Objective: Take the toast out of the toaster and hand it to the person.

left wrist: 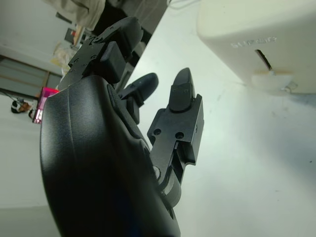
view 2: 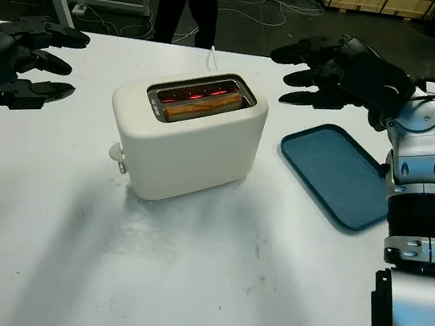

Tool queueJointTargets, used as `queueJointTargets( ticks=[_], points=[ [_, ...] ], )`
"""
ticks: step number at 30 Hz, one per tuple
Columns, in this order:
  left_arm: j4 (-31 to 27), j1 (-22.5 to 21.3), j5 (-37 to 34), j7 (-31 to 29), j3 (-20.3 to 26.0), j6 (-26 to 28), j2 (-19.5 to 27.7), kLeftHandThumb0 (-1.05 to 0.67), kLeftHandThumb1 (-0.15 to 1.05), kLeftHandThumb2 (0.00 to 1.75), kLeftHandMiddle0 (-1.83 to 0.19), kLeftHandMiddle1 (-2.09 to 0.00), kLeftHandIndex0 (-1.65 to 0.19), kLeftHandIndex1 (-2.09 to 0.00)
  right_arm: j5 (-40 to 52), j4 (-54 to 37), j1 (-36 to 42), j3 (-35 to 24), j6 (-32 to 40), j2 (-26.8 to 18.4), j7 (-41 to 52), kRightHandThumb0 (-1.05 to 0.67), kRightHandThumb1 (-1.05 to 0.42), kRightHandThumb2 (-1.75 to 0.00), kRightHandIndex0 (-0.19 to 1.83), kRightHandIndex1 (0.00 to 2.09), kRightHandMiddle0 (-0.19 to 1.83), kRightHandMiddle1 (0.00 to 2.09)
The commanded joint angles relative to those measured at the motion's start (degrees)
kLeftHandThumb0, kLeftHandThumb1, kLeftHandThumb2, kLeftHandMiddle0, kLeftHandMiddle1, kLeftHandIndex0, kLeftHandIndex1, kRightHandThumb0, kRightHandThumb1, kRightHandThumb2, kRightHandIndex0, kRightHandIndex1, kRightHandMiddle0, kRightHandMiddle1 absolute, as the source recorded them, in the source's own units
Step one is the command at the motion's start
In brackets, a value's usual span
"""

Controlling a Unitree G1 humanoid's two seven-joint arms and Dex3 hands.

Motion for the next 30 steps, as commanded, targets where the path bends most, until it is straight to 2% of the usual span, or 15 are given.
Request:
queueJointTargets(
  ticks=[1,6,30],
  points=[
    [0.26,-0.2,-0.22,0.01,-0.02,0.2,0.28,0.09,0.92,0.3,-0.11,-1.11,-0.33,-0.52,0.53,-0.39,-0.17,-0.14,-0.3,0.46,0.23,-0.5,-0.77,0.0,0.7,0.13,0.69,0.0],
    [0.3,-0.46,-0.53,0.06,0.18,0.71,-0.01,0.11,0.92,0.31,-0.1,-1.12,-0.31,-0.52,-0.42,-0.08,-0.23,0.39,-1.93,0.05,-0.05,-0.5,-0.78,0.0,0.71,0.14,0.69,0.01],
    [0.24,-0.41,-0.44,0.02,0.01,0.69,0.16,0.1,0.92,0.32,-0.09,-1.12,-0.3,-0.53,-0.01,-0.13,-0.07,0.04,-1.17,0.13,-0.06,-0.53,-0.77,0.0,0.7,0.16,0.7,0.01]
  ],
)
